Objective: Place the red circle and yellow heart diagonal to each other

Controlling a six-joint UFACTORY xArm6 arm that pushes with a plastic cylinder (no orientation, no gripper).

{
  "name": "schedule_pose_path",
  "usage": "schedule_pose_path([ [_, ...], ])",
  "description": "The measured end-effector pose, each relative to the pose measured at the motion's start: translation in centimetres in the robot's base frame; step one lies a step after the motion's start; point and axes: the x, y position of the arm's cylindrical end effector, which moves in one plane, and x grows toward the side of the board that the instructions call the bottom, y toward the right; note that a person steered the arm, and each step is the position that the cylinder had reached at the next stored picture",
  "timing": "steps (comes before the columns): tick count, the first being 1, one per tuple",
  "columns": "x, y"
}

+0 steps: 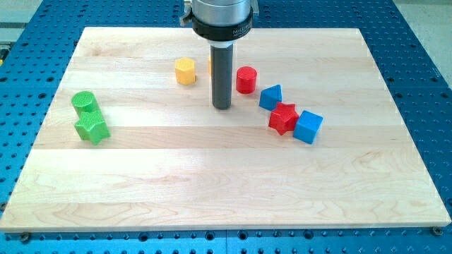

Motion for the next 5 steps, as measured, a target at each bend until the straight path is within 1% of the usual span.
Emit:
schedule_pose_path([
  [2,-5.4,5.2],
  [4,-5.5,4.7],
  [5,-10.2,4.6],
])
